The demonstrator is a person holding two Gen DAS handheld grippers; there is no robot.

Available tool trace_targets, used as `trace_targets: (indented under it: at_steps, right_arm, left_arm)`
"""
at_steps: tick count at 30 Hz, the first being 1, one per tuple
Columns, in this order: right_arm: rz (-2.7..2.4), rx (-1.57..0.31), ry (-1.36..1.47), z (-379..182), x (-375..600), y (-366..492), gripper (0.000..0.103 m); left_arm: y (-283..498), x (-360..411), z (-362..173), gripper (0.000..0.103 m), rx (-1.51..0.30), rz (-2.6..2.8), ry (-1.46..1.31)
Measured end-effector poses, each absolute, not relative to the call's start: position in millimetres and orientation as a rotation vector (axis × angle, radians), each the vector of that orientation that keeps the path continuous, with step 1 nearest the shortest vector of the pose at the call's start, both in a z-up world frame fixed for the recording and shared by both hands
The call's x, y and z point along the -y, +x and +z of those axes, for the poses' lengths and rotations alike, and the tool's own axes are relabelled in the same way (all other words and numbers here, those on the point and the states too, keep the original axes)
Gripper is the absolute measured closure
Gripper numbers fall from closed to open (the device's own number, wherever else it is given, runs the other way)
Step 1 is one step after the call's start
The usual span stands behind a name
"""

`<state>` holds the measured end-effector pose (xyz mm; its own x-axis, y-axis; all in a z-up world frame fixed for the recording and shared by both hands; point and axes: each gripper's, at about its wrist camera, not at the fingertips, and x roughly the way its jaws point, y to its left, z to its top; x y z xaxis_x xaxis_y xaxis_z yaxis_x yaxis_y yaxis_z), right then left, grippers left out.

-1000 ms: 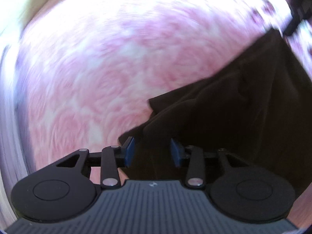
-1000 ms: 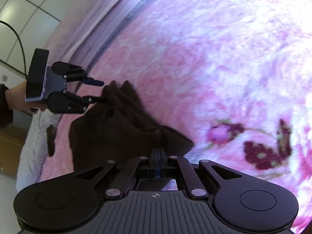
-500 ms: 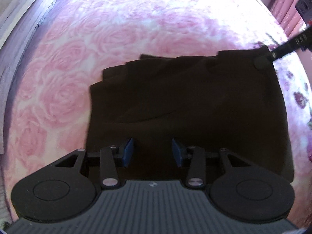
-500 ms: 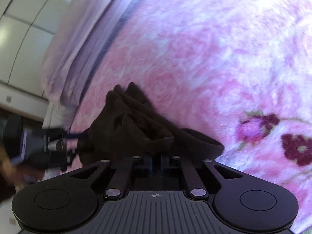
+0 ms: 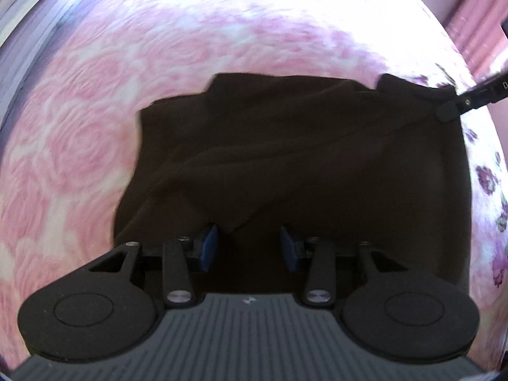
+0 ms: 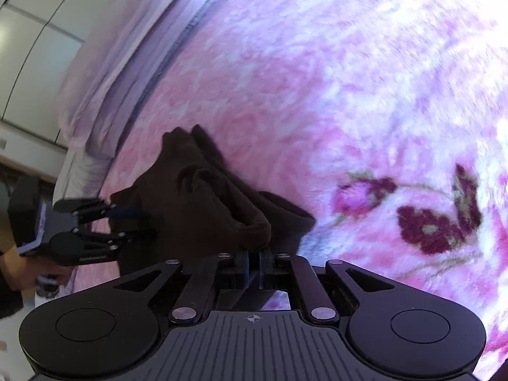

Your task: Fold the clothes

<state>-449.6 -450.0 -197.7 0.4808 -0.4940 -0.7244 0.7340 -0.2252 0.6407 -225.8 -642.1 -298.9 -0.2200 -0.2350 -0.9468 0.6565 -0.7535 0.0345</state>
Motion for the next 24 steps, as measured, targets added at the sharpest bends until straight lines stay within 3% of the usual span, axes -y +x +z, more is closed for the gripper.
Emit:
trace_targets:
  at_steps: [8,14,16,18,21,24]
  right_arm:
    - [-1.149,-0.313,1.33,-196,449,-442,0.099]
    - [-1.182,-0.388,1.27,-176,449,-430,0.093]
    - [-1.221,-0.418,1.221,-162,447,-424,0.069]
    - [-1.26,-0.446,1.17,-147,445,-418,0.057]
    - [-1.294,-0.496,1.052,-125,445,-403,0.057]
    - [-1.193,-0.486,0.954,-117,455,-380,0.057]
  left_arm:
    - [-147,673,-304,0.069,-0.654,-1.779,1.347]
    - [-123,683,-320,0.064,-0.707,-1.717,1.314]
    - [-121,678,-307,0.067,-0.677,-1.712,1.304]
    - [-121,670,-292,0.067,-0.636,-1.711,1.291]
    - [-128,660,-267,0.067,-0.588,-1.776,1.217]
    - [-145,664,-266,0.067,-0.667,-1.893,1.133]
